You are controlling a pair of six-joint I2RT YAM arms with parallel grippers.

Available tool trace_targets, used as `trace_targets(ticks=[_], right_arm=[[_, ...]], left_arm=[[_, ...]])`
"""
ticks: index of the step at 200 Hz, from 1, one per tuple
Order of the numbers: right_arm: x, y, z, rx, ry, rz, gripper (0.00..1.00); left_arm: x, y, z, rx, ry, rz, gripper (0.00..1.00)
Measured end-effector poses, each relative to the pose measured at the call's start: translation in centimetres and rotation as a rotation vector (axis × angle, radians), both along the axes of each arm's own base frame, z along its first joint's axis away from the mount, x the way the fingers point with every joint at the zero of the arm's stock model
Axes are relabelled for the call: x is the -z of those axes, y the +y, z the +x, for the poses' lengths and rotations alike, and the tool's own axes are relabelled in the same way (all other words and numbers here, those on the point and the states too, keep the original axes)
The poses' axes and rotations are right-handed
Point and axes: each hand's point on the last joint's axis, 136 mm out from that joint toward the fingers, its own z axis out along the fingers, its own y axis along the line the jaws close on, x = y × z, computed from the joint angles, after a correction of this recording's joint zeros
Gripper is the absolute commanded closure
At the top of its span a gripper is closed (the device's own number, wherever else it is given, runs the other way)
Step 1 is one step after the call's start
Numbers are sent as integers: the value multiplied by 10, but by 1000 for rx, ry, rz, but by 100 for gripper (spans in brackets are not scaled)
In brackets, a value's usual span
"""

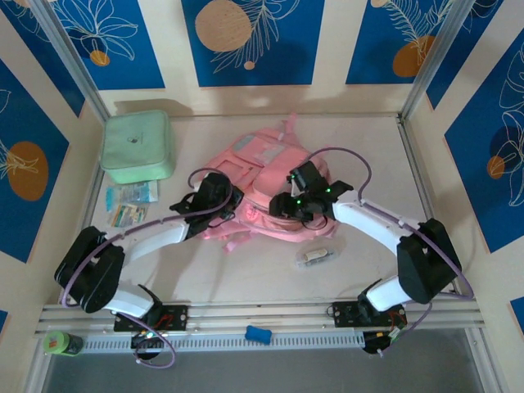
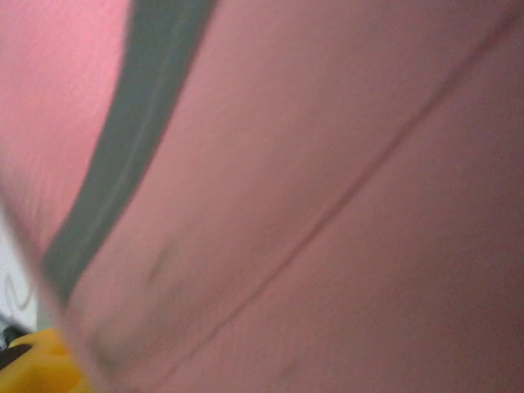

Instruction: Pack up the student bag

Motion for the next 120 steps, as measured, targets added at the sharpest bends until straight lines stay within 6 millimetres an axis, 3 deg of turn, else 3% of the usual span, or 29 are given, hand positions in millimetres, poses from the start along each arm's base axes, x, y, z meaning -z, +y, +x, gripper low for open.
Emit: trace_targets(ticks=[20, 42, 69, 79, 96, 120], right_arm=[[-1, -11, 15, -4, -26, -14, 38], [-14, -9, 21, -32, -97, -18, 32], [-35, 11, -4, -109, -208, -20, 34], [-39, 20, -16, -146, -237, -6, 40], [-34, 30, -27, -182, -241, 4, 46], [-10, 34, -20, -175, -206, -47, 51]], left_arm=[[2, -6, -5, 3, 4, -21, 100], [3, -9, -3, -9, 5, -47, 100], [9, -9, -2, -22, 18, -47, 100], [9, -9, -2, -23, 20, -47, 100], [9, -10, -1, -24, 18, -50, 100], [9, -10, -1, -24, 18, -51, 100]])
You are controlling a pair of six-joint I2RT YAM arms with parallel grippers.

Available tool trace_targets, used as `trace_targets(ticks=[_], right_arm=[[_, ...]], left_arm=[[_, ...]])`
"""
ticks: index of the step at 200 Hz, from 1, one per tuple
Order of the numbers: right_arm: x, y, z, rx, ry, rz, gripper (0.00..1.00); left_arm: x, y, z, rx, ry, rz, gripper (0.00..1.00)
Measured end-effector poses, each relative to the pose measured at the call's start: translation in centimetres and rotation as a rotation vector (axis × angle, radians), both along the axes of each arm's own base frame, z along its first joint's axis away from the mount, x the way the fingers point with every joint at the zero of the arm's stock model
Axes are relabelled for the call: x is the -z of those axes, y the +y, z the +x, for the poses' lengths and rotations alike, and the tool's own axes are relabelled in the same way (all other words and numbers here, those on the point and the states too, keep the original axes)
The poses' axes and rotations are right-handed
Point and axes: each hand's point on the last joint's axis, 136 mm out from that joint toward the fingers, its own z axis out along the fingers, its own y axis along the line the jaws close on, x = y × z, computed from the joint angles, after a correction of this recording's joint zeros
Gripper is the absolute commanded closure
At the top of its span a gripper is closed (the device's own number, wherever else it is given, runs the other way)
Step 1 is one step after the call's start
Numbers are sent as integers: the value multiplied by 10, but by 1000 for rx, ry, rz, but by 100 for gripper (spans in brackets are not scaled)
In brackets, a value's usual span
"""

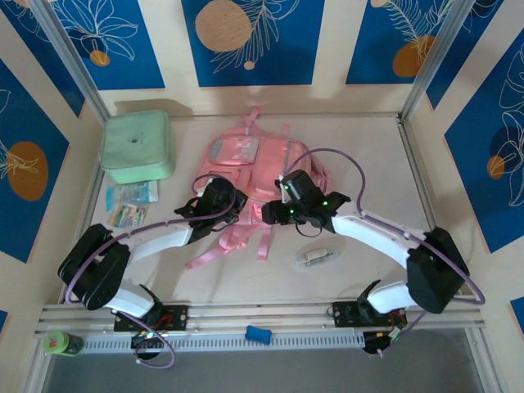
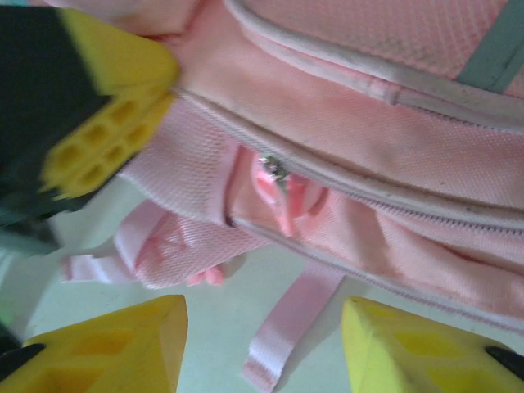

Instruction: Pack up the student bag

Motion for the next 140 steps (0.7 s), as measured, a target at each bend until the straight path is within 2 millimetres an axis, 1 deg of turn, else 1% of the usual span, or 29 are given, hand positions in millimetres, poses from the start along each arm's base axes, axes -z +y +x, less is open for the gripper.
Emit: trace_targets(ticks=[14, 30, 46, 67, 85, 111, 140], right_arm=[[14, 4, 4, -5, 13, -41, 55], [22, 11, 9, -11, 13, -66, 55], [24, 17, 15, -11, 5, -77, 57], [23, 24, 23, -2, -22, -90, 62], [28, 25, 28, 15, -34, -122, 65], [39, 26, 32, 22, -37, -176, 73], [42, 24, 33, 33, -50, -220, 84]], left_arm=[[0, 0, 0, 0, 1, 2, 100], [0, 0, 0, 2, 3, 8, 100], [-3, -1, 1, 1, 0, 5, 100], [-3, 0, 1, 1, 2, 8, 100], [-4, 0, 2, 1, -2, 16, 100], [-4, 1, 2, 3, -9, 26, 100], [-4, 2, 3, 1, -13, 36, 100]])
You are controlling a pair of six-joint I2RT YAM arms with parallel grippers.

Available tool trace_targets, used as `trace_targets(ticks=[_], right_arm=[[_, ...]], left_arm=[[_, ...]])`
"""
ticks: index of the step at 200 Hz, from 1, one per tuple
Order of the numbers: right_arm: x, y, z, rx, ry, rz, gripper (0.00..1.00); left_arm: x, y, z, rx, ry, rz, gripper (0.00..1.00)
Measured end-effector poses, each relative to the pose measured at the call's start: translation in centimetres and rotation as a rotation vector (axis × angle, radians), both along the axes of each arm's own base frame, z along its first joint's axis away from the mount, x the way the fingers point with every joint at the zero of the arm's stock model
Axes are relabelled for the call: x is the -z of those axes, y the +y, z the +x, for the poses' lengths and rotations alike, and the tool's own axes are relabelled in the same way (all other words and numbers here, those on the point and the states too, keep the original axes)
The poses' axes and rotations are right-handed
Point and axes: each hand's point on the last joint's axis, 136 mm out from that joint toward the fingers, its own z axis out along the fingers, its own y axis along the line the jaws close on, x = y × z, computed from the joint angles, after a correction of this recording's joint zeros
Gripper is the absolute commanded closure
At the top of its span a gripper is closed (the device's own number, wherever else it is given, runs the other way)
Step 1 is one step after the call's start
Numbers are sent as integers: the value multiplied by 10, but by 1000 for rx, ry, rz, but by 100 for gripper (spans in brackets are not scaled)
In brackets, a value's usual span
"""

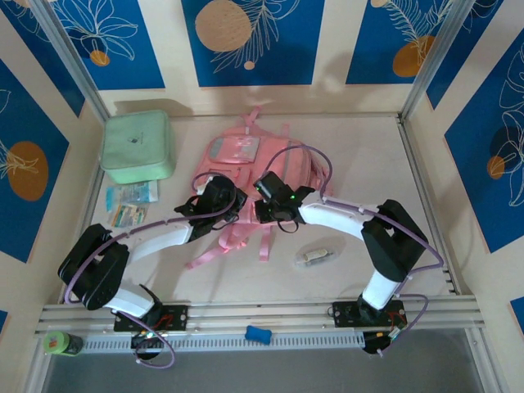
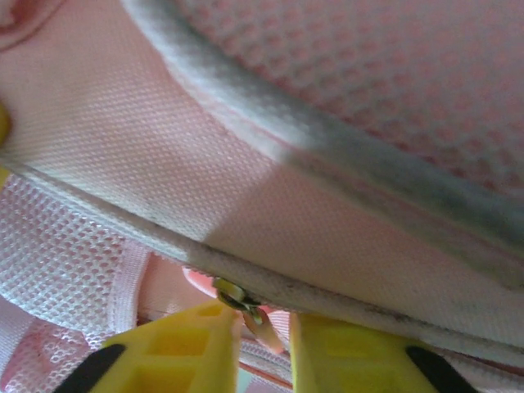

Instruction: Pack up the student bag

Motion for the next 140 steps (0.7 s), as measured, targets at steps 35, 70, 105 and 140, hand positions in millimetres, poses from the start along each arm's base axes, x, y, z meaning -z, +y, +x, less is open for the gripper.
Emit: trace_targets(ticks=[35, 70, 105, 140], right_arm=[[-1, -2, -1, 1, -15, -22, 92], [-13, -10, -4, 7, -33, -35, 97], [-19, -36, -11, 32, -32, -111, 99], [-13, -42, -16, 31, -11, -163, 94]], left_arm=[[0, 1, 0, 10, -6, 15, 100], [-6, 5, 2, 9, -23, 19, 100], [-13, 10, 2, 19, -41, 27, 100], [-11, 10, 0, 35, -36, 38, 100]])
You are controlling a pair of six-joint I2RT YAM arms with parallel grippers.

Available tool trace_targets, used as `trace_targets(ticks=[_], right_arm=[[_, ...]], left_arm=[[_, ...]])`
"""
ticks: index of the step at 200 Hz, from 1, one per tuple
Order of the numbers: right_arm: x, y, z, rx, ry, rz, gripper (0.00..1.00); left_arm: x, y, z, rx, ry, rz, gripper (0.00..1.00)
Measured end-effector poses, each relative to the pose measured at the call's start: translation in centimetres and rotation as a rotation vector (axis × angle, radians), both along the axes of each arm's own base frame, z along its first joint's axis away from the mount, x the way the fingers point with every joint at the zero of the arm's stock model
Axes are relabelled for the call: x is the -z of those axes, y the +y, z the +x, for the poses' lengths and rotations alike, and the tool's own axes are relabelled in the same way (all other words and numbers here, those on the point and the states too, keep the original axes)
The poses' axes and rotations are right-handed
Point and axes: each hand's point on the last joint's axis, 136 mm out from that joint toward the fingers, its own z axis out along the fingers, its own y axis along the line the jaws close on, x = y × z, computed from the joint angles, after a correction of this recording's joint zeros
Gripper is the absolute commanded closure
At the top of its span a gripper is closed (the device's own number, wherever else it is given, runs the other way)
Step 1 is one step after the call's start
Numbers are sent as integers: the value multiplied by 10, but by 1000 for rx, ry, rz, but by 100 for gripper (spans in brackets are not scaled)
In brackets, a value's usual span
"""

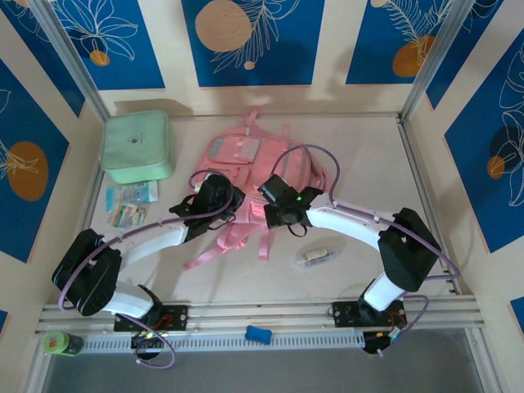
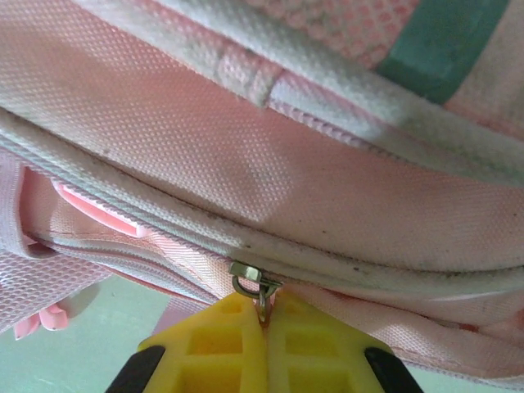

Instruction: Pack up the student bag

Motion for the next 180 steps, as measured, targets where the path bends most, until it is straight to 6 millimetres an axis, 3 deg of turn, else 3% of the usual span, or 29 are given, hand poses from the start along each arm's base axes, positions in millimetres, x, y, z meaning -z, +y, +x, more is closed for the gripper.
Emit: trace_targets(ticks=[31, 60, 82, 128, 148, 180], right_arm=[[10, 4, 4, 1, 28, -30, 83], [17, 6, 9, -1, 40, -47, 79], [20, 6, 12, 10, 51, -57, 99], [6, 0, 11, 8, 28, -55, 100], [-7, -14, 8, 21, 3, -42, 100], [-17, -56, 12, 100, -12, -44, 100]], left_arm=[[1, 1, 0, 4, 3, 8, 100], [2, 1, -1, 12, 0, 17, 100], [2, 2, 0, 13, -2, 20, 100], [2, 4, 1, 38, -8, 34, 100], [1, 7, 5, 81, 0, 19, 100], [-1, 23, 15, 134, 18, -7, 100]])
